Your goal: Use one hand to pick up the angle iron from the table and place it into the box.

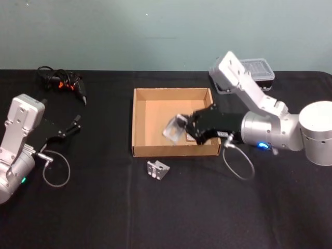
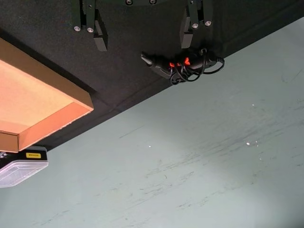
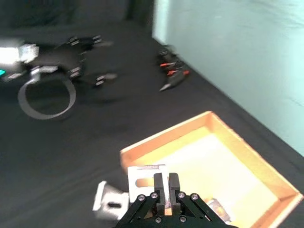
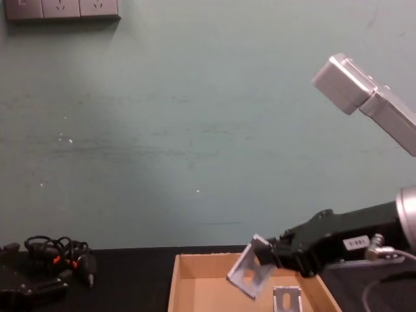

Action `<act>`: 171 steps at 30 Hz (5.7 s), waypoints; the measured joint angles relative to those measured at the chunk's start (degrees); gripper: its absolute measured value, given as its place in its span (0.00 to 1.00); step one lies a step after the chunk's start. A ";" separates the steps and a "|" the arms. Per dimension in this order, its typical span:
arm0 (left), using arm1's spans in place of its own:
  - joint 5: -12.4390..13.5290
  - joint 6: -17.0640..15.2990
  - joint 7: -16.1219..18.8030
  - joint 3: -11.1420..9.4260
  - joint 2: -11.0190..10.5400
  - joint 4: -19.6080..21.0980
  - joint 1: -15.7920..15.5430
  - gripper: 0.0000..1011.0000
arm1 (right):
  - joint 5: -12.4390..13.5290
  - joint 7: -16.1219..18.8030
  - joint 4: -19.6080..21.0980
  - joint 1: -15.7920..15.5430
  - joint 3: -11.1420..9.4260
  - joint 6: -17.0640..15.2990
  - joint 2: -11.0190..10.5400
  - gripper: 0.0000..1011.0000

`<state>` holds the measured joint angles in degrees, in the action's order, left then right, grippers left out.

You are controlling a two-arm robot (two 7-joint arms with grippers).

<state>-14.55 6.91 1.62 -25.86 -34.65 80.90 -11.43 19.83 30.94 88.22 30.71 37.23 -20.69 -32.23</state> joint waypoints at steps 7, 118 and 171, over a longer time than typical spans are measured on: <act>0.00 0.00 0.00 0.00 0.00 0.00 0.00 0.99 | 0.32 -5.15 -3.72 -0.76 -2.39 -1.06 5.19 0.07; 0.00 0.00 0.00 0.00 0.00 0.00 0.00 0.99 | -3.02 -2.01 6.19 -13.24 -3.89 -6.47 5.58 0.99; 0.00 0.00 0.00 0.00 0.00 0.00 0.00 0.99 | -7.44 -1.71 -3.29 -8.77 -0.11 -5.34 10.36 0.55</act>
<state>-14.55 6.90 1.62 -25.86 -34.65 80.90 -11.43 12.39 29.23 84.93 21.94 37.12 -26.03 -21.87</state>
